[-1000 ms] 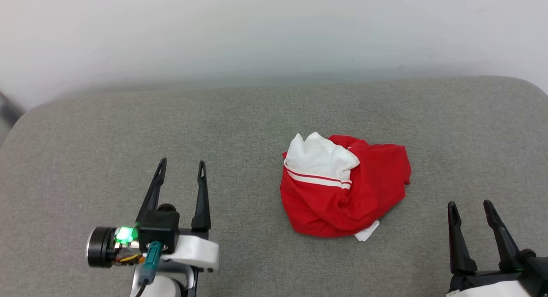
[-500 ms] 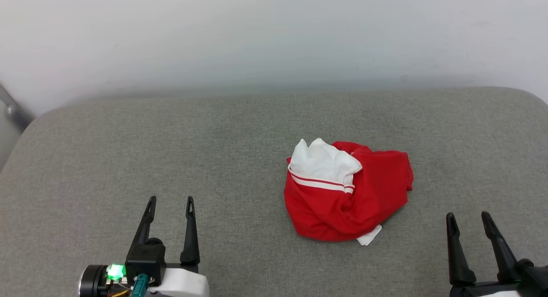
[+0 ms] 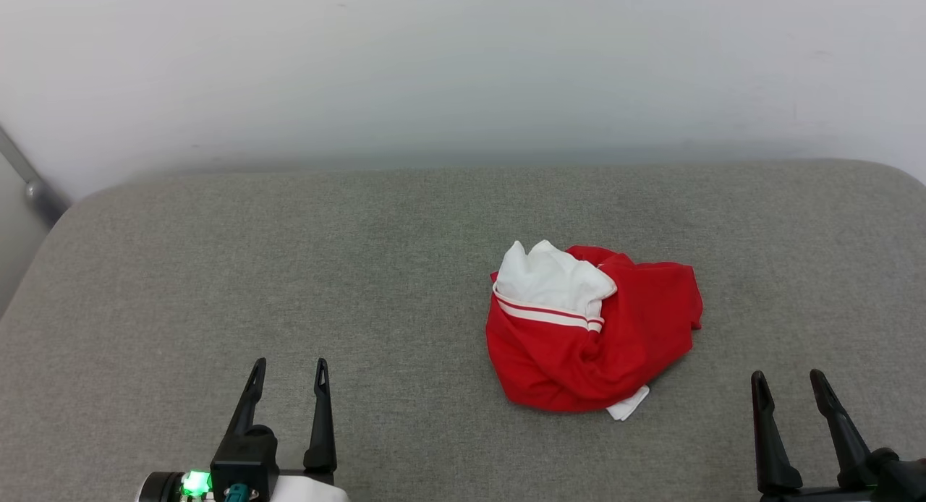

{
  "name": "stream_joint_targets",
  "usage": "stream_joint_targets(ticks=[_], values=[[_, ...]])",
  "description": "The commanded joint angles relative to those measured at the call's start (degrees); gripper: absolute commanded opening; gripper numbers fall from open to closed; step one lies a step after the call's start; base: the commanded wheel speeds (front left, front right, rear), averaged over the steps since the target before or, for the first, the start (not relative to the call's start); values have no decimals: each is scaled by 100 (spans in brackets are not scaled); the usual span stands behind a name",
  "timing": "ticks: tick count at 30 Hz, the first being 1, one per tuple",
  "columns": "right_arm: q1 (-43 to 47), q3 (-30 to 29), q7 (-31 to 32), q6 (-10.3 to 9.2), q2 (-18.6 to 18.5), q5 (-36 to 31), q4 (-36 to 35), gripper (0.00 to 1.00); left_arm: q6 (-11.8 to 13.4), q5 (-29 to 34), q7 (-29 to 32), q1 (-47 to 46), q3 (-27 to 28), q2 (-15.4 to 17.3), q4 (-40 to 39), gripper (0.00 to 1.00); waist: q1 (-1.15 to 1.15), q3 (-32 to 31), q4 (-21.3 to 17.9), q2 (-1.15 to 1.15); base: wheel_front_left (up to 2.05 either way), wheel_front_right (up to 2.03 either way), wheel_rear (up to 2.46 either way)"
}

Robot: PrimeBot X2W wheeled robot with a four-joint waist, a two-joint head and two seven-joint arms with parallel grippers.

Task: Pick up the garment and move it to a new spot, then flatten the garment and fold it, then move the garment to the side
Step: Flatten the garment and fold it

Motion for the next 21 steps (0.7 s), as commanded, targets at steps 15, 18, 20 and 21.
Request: stream_joint_targets(ticks=[15,18,20,21], values=[[91,8,-12,-4,8,100,-39,100,-376,262,-15,191,406,-312,67,100,0,-24,32,0,0,0,0],[95,10,-12,-4,8,88,-42,100,-420,305,-15,197,442,-347,81,100,0,-26,34,0,0,0,0],[94,9,-12,-4,8,84,-41,100,-444,309,-15,200,474,-365,95,100,0,-28,35,0,0,0,0],[93,7,-12,-4,8,83,-39,100,-457,322,-15,199,491,-372,101,100,0,-30,34,0,0,0,0]])
